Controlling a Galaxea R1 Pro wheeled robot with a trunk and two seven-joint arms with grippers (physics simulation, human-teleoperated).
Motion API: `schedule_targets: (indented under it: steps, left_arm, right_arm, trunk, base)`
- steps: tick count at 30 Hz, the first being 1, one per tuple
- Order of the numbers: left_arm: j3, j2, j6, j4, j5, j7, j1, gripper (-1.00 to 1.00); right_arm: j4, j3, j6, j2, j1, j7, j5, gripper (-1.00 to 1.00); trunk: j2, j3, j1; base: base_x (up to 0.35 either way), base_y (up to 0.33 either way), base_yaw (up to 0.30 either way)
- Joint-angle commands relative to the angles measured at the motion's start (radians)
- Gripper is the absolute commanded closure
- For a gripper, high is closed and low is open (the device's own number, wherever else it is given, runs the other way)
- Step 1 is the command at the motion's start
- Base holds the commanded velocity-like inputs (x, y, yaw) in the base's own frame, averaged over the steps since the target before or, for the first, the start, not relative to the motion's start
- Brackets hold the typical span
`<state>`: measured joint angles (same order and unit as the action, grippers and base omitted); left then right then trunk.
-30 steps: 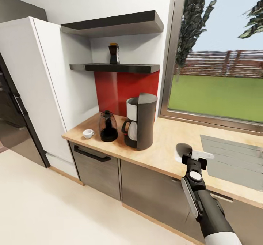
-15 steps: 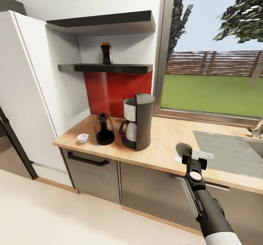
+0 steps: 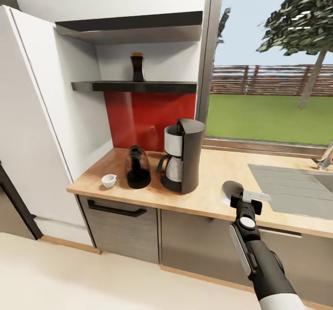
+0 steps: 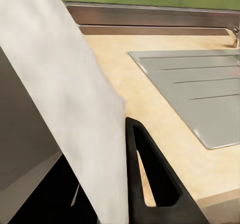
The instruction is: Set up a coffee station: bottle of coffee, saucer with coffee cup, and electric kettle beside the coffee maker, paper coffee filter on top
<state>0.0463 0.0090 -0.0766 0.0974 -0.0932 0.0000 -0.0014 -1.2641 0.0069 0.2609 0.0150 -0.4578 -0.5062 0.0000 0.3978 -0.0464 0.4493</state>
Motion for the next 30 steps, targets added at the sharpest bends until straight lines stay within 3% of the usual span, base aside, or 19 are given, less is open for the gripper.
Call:
schedule_targets:
  steps: [1, 19, 30]
  left_arm:
    - [0.005, 0.000, -0.002, 0.001, -0.010, 0.000, 0.000, -1.00]
    - [0.004, 0.000, -0.002, 0.001, -0.010, 0.000, 0.000, -1.00]
    - [0.004, 0.000, -0.002, 0.001, -0.010, 0.000, 0.000, -1.00]
  right_arm:
    - [-0.001, 0.001, 0.006, 0.000, -0.001, -0.005, -0.002, 1.00]
    - [-0.001, 0.001, 0.006, 0.000, -0.001, -0.005, -0.002, 1.00]
    - [-0.001, 0.001, 0.006, 0.000, -0.001, -0.005, -0.002, 1.00]
  trunk:
    - [0.002, -0.002, 0.001]
    - [0.002, -0.002, 0.001]
    - [0.002, -0.002, 0.001]
  base:
    - [0.004, 0.346, -0.005]
    - [0.000, 0.347, -0.007]
    - [0.000, 0.347, -0.242]
